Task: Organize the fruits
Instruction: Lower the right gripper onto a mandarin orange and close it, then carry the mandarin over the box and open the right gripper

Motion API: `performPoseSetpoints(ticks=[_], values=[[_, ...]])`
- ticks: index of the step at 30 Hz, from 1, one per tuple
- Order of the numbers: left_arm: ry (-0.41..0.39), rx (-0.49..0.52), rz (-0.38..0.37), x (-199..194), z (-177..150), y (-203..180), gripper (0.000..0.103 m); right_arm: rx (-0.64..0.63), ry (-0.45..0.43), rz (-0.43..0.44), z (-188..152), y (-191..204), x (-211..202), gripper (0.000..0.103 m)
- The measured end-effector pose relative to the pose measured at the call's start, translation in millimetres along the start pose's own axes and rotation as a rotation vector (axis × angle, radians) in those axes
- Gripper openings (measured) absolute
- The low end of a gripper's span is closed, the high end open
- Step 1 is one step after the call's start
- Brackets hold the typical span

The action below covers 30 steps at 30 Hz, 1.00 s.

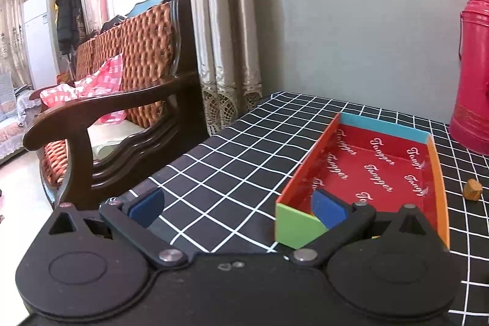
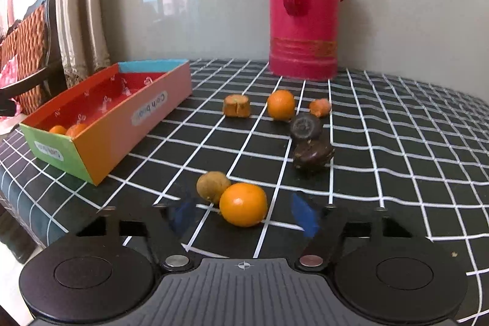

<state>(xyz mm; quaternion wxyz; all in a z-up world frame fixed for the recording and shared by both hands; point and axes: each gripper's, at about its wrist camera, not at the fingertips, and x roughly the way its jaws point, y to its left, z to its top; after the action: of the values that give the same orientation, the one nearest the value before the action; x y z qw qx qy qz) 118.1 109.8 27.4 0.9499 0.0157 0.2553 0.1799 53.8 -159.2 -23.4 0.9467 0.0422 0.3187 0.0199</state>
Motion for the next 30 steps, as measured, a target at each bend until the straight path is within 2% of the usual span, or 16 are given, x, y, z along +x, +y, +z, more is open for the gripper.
performPoseSetpoints(ticks=[5,7,19,25,30], values=[[0.016,-0.008,0.014,4,-1,8,0.097,0.011,0.012,0.006,-1,-1,4,0.047],[0.021,-0.01,0.021,6,-1,10,0.097,-0.003,0.01,-0.006,-1,0,5,0.035],[0.04,-0.024,0.036,9,-2,13,0.097,-0.01,-0.029,-0.011,1,0,-4,0.035],[0.046,-0.025,0.043,10,-3,14,0.097,0.006,-0.104,-0.02,12,2,-16,0.035],[0.051,-0.028,0.045,10,-3,17,0.097,0.036,-0.176,0.017,26,11,-22,0.035]])
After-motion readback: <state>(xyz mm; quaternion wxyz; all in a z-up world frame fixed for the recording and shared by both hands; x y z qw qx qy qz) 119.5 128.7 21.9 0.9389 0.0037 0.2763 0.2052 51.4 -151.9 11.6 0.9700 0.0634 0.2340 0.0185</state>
